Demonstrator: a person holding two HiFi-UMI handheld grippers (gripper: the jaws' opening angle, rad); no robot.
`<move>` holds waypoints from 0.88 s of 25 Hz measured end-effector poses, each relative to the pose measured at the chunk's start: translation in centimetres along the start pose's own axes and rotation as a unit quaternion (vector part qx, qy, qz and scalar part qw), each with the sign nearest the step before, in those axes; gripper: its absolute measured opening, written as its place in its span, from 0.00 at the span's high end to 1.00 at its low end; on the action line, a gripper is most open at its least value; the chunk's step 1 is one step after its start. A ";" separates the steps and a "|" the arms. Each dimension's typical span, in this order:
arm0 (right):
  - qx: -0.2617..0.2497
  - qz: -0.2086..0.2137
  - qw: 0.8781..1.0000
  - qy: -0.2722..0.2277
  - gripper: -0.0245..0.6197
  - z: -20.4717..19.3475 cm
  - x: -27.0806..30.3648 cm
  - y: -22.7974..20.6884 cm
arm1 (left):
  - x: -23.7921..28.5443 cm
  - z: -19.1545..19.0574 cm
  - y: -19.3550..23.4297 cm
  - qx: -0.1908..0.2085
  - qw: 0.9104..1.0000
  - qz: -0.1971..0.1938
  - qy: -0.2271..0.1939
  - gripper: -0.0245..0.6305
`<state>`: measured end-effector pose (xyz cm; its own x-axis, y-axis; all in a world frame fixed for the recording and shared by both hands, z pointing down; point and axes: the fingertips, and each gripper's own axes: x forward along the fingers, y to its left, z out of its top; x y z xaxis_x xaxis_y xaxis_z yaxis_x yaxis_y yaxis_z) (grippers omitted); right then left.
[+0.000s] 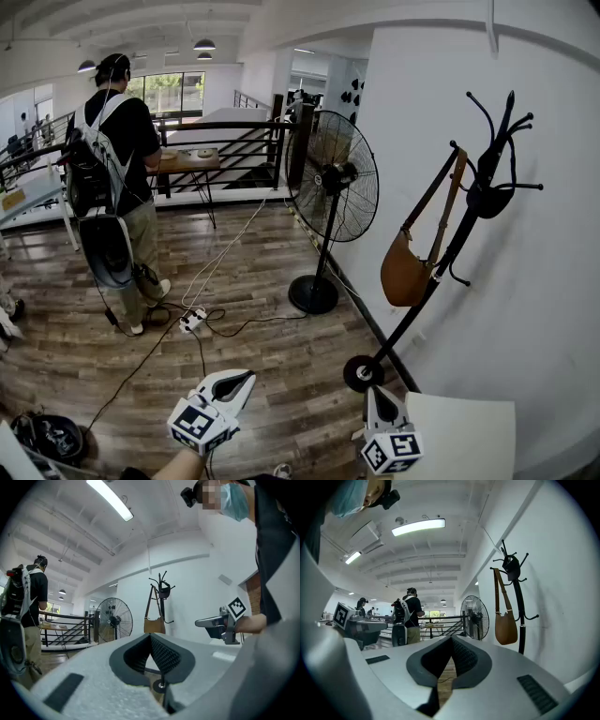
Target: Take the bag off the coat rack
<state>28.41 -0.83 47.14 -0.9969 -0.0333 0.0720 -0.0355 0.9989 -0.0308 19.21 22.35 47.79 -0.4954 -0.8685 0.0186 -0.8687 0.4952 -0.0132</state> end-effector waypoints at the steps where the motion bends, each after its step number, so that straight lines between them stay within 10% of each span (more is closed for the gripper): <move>1: 0.001 0.001 1.000 0.001 0.97 -0.1 0.2 -0.1 | 0.2 0.0 0.2 0.006 1.000 -0.001 -0.008 0.96; 11: 0.015 0.004 1.000 0.012 0.86 -0.8 3.6 -2.6 | 5.4 -0.8 -1.0 -0.001 0.998 -0.067 -0.015 0.94; 13: 0.017 0.001 1.000 0.013 0.77 -0.9 4.3 -3.9 | 7.1 -1.1 -1.1 -0.008 0.997 -0.071 -0.012 0.67; 22: 0.012 -0.006 1.000 0.027 0.72 -1.6 6.2 -6.1 | 10.2 -2.1 -0.3 -0.013 0.998 -0.067 -0.010 0.66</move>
<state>22.54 -7.07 49.40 -0.9912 -0.0421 0.1255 -0.0491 0.9974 -0.0533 14.45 13.38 50.04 -0.3747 -0.9271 -0.0020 -0.9271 0.3747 0.0135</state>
